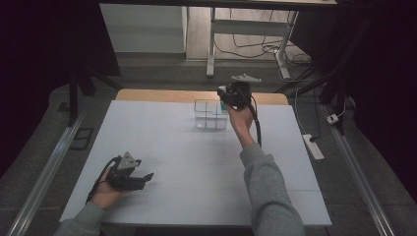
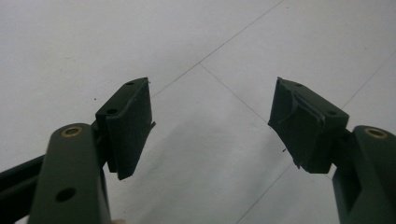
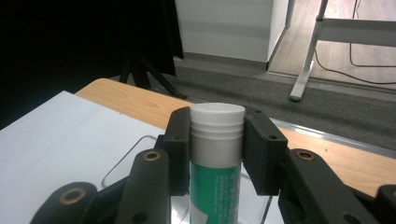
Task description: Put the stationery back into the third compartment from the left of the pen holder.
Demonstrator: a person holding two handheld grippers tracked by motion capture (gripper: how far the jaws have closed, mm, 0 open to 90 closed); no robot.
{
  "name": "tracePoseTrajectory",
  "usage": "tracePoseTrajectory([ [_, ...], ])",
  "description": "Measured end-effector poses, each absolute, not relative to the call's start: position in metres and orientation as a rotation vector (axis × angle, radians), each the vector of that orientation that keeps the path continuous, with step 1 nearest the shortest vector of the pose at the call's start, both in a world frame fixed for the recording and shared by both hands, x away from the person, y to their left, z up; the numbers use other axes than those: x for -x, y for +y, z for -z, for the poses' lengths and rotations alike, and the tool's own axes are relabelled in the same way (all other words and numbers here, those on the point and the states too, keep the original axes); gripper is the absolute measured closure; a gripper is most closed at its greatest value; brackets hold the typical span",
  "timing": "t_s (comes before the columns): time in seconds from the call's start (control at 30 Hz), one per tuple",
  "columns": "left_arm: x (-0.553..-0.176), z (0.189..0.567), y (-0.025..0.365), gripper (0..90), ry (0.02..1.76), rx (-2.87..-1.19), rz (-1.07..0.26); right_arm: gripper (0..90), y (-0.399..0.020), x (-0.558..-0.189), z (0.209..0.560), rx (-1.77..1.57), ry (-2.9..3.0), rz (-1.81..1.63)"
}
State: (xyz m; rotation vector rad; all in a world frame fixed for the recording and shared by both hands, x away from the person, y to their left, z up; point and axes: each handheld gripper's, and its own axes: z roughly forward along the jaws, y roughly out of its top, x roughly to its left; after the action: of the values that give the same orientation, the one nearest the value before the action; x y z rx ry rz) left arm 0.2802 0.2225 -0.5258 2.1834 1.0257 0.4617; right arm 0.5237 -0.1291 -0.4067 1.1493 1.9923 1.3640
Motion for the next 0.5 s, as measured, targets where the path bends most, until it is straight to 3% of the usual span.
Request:
tracePoseTrajectory([
  [0.37,-0.28,0.526,0.222,29.2,1.026,-2.185,-0.458,63.0,-0.132,-0.542,0.422,-1.224,1.966,-1.398],
  [0.5,-0.28,0.526,0.221,29.1,1.024,-2.188,-0.458,48.5,-0.131,-0.543,0.426,-1.232,1.998,-1.39],
])
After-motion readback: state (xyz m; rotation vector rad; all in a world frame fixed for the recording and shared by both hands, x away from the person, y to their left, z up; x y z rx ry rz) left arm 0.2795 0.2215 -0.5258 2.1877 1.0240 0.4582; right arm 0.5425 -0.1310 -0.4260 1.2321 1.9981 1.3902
